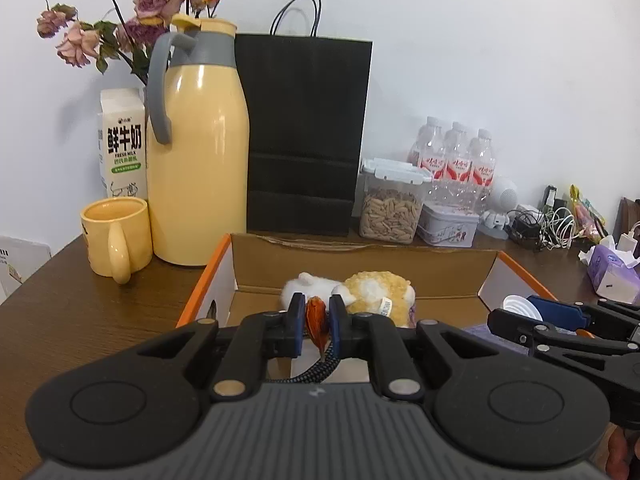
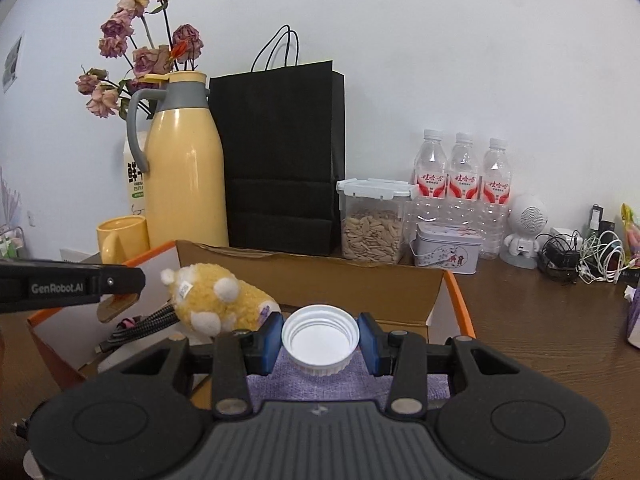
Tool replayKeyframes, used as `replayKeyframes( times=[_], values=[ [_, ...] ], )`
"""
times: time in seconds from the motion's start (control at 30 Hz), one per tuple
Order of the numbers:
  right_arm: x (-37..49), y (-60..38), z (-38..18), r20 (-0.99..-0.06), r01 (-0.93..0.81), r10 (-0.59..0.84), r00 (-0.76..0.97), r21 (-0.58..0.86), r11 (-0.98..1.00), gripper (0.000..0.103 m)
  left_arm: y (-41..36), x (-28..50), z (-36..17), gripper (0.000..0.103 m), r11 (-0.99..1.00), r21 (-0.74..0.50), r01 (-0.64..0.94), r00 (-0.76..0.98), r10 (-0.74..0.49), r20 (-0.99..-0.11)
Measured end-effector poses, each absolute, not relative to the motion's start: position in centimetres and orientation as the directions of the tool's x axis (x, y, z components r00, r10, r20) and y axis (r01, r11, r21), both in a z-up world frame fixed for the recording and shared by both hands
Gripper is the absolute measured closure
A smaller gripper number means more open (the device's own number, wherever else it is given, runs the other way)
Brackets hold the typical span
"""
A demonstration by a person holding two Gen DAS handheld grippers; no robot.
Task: Organize objects
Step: 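Lower the cap and orange item into the cardboard box and open both tools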
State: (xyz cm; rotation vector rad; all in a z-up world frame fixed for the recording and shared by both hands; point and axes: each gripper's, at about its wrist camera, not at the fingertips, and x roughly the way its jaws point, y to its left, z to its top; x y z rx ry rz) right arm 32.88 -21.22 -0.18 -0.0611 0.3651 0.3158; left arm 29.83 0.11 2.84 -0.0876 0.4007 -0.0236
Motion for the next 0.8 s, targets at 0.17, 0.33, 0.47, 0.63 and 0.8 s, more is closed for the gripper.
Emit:
replayKeyframes(
  times=[0.17, 0.33, 0.47, 0.63, 0.8],
  values=[
    [31.9, -21.5, 0.2, -0.330, -0.286, 0.266, 0.906, -0.013, 0.958, 0.037, 0.0, 28.6, 3.4, 0.049, 0.997, -0.078, -0.017, 0.945, -0.009, -0.327],
    [31.1, -21.8, 0.6, -0.296, -0.266, 0.248, 0.922, -0.022, 0.964, 0.009, -0.2, 27.6, 3.9, 0.000, 0.997, -0.062, -0.045, 0.963, 0.026, -0.268],
    [30.7, -21.8, 0.8, -0.281, -0.258, 0.242, 0.928, -0.020, 0.966, 0.000, -0.3, 27.5, 4.0, 0.000, 0.997, -0.061, -0.051, 0.963, 0.032, -0.268],
    [30.4, -21.8, 1.0, -0.277, -0.264, 0.249, 0.928, -0.019, 0.964, 0.000, -0.3, 27.4, 4.0, 0.000, 0.997, -0.063, -0.052, 0.961, 0.033, -0.273],
    [30.0, -21.8, 1.1, -0.283, -0.270, 0.253, 0.925, -0.024, 0.963, 0.000, -0.3, 26.9, 3.8, 0.000, 0.996, -0.067, -0.052, 0.961, 0.032, -0.275]
  ],
)
